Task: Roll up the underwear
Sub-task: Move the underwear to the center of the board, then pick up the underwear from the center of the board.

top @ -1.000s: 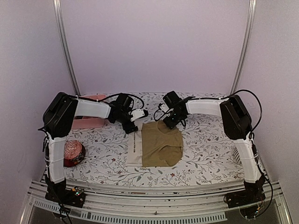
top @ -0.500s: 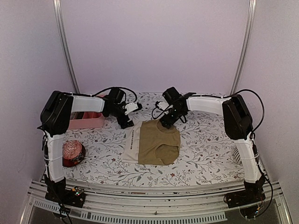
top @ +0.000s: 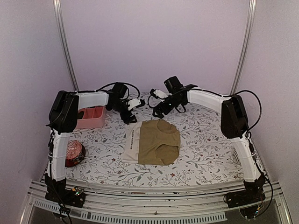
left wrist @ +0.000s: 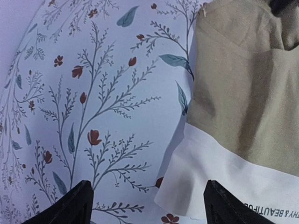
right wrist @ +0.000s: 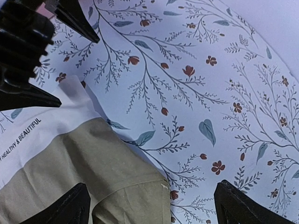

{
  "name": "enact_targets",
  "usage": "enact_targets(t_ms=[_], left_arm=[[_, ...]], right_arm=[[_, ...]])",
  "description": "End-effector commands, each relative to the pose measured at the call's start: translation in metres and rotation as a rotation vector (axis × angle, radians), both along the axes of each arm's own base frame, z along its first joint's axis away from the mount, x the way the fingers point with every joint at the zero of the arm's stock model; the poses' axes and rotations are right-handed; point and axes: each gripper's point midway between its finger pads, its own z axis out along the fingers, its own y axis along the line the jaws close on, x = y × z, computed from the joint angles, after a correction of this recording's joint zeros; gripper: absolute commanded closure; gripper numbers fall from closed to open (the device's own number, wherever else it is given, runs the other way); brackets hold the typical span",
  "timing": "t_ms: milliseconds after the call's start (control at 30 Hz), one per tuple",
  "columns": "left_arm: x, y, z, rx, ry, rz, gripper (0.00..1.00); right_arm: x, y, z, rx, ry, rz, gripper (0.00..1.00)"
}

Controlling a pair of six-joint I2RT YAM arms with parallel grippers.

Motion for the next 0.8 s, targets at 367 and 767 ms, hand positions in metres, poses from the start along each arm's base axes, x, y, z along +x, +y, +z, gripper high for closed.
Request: enact_targets(t_ms=[367, 767], left_arm=[[-0.009, 0.005, -0.047, 0.079, 0.095, -0.025, 0.35], [-0.014, 0.005, -0.046, 0.070, 0.113, -0.046, 0.59]], right_arm=[[0.003, -0.008, -0.084, 0.018, 0.178, 0.041, 0.11], [-0.002, -0.002, -0.094, 0.042, 0.208, 0.071, 0.46]])
